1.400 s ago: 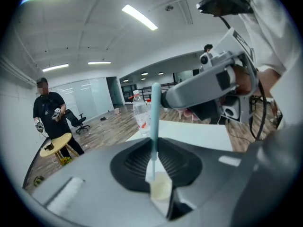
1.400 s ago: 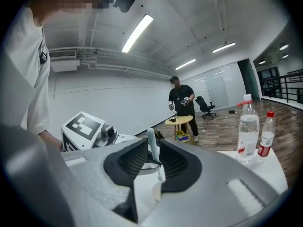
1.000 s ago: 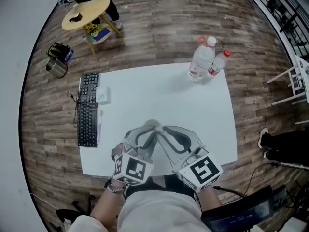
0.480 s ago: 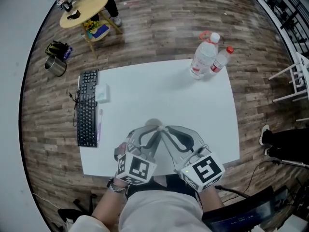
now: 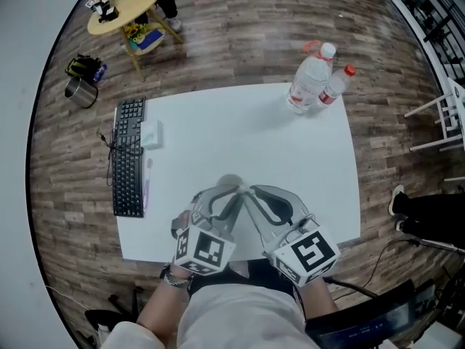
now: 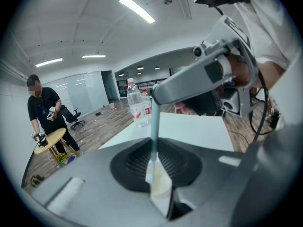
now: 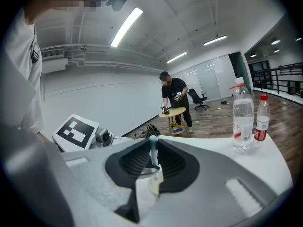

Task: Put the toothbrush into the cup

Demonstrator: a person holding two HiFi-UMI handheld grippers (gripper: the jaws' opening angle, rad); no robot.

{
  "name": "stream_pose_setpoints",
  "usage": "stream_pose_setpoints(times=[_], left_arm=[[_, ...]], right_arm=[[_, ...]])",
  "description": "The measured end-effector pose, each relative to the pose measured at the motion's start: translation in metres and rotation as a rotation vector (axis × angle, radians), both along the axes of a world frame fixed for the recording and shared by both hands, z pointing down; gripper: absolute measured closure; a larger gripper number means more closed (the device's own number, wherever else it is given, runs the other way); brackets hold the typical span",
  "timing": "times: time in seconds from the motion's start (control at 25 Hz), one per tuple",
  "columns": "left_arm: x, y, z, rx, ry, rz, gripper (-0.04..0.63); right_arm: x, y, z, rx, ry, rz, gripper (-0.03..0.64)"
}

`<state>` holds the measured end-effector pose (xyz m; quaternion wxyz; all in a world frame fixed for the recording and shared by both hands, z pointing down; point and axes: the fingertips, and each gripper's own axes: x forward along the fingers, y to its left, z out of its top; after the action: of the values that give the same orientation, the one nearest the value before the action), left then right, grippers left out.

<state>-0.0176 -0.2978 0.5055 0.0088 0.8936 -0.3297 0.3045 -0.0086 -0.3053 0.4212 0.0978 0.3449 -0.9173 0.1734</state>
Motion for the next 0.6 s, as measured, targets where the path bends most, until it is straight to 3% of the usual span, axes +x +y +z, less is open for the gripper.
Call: stream_pose_setpoints(times=[0.6], left_arm=[[-0.003, 0.002, 0.020, -0.052, 0.008, -0.003, 0.543]], right_arm=[[-0.002, -0.003, 0.022, -0.077, 0.010, 0.005, 0.563]])
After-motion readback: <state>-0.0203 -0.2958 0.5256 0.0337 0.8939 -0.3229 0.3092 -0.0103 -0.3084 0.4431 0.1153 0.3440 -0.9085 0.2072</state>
